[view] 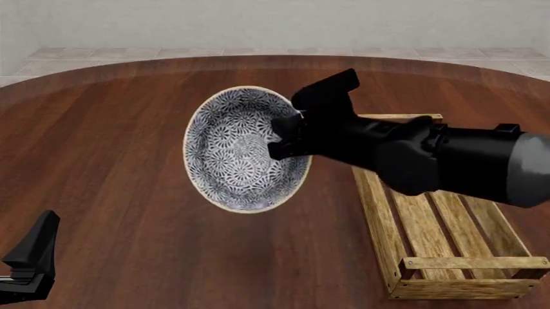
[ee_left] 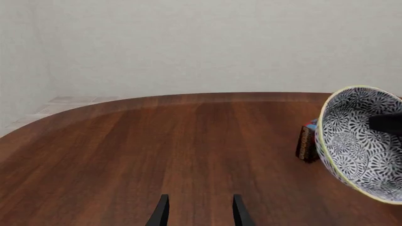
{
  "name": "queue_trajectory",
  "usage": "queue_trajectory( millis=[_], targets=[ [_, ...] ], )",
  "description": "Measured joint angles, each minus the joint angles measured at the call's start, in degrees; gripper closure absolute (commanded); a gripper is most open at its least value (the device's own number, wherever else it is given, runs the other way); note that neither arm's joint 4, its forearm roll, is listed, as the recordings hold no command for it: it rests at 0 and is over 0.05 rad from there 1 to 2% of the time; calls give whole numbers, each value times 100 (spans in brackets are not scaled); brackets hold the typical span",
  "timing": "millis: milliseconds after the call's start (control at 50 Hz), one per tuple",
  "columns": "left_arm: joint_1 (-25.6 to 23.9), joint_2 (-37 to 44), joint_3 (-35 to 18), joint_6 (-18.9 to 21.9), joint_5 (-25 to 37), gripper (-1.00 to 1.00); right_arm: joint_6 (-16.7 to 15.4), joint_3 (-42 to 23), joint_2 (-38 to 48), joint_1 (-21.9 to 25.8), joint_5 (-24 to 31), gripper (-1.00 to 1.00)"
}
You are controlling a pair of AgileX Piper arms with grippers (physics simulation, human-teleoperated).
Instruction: Pick up the bowl on the left and put it in the tray.
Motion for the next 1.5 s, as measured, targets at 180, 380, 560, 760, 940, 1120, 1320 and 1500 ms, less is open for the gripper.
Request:
queue_trajectory(
  millis=[180, 380, 560, 760, 940, 1120, 1320, 1500],
  targets=[
    [0, 0, 0, 0, 0, -100, -113, 143, -327, -101, 10, 100],
    [0, 0, 0, 0, 0, -100, -214, 278, -670, -227, 32, 100],
    [0, 0, 0, 0, 0, -100, -245, 375, -970, -342, 83, 100],
    [0, 0, 0, 0, 0, -100, -219, 428, -1280, -477, 177, 100],
    [0, 0, 0, 0, 0, -100, -155, 455, -1562, -641, 266, 100],
    [0, 0, 0, 0, 0, -100, -95, 453, -1798, -837, 358, 100],
    [0, 0, 0, 0, 0, -100, -22, 424, -2011, -1057, 467, 100],
    [0, 0, 0, 0, 0, -100, 67, 391, -2185, -1243, 562, 100]
  ],
)
